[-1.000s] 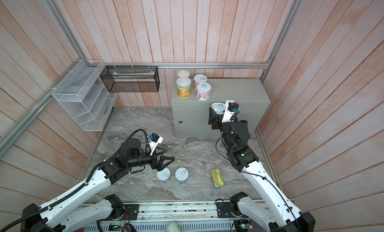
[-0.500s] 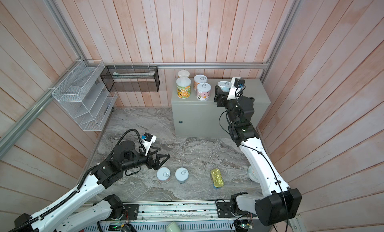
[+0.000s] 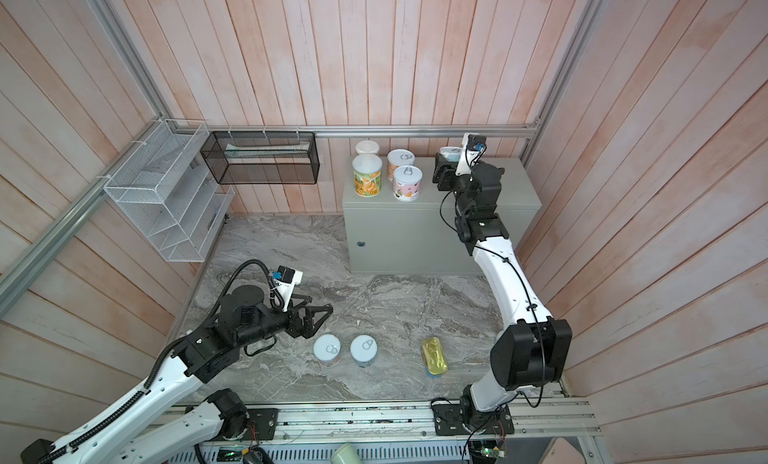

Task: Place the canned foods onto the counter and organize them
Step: 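Lower the teal can onto the cabinet top beside the pink can, open right gripper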

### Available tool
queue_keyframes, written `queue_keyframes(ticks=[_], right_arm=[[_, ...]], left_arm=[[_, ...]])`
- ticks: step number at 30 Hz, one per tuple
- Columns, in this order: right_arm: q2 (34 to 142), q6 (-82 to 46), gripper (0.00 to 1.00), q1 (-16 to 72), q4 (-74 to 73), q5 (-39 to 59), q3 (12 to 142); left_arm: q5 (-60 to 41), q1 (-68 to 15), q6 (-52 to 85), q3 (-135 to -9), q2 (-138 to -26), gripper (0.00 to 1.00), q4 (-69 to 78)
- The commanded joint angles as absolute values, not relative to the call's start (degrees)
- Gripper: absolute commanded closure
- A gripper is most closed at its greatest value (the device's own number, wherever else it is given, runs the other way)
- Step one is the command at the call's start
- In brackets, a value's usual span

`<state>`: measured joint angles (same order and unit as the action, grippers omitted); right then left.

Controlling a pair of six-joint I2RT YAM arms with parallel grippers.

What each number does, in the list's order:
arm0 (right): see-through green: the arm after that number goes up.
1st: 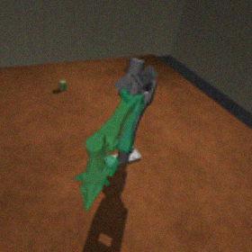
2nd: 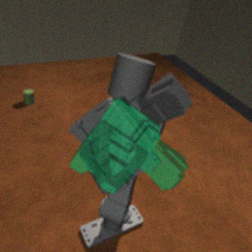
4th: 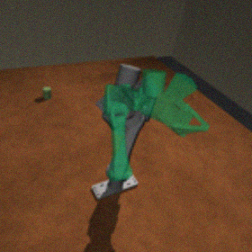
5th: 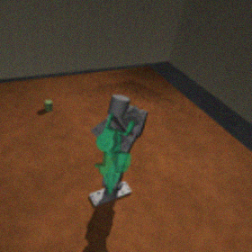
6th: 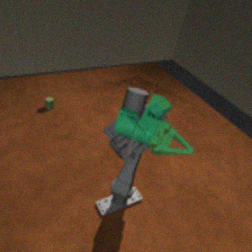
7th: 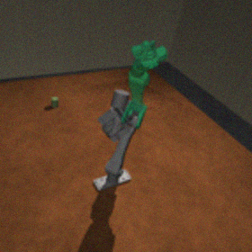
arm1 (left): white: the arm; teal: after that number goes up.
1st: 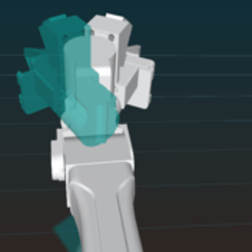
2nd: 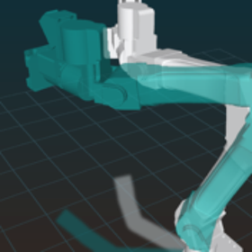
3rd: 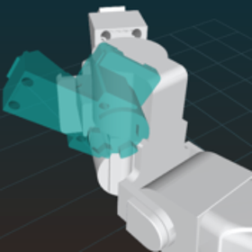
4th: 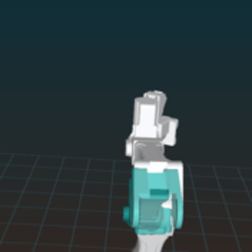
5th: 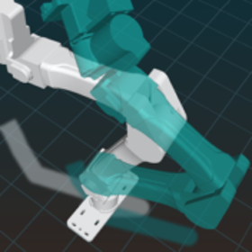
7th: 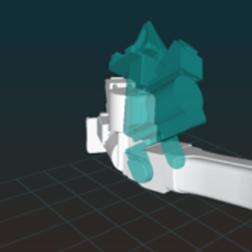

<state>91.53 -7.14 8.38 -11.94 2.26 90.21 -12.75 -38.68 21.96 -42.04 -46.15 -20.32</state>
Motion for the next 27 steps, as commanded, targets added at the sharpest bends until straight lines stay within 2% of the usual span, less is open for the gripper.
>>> queue_keyframes(ticks=[1,18,22,25,27], right_arm=[[92.59,-7.61,0.36,7.66,-16.25,5.5,93.68],[102.8,-13.84,0.34,4.96,-11.57,15.95,103.14],[103.27,-14.09,0.27,4.93,-10.57,19.04,103.75],[103.4,-14.24,0.15,4.84,-9.4,18.83,104.23],[103.45,-13.93,0.1,4.82,-8.83,19.36,104.5]], left_arm=[[-10.96,-38.41,23.58,-40.86,-45.42,0.0,-20.83],[-9.99,-38.41,26.67,-40.35,-46.05,0.0,-22.04],[-9.76,-38.41,27.59,-39.58,-46.04,0.0,-21.73],[-9.8,-38.38,27.95,-39.2,-46.37,0.0,-20.84],[-10.31,-38.36,27.95,-39.29,-46.86,0.0,-20.27]])
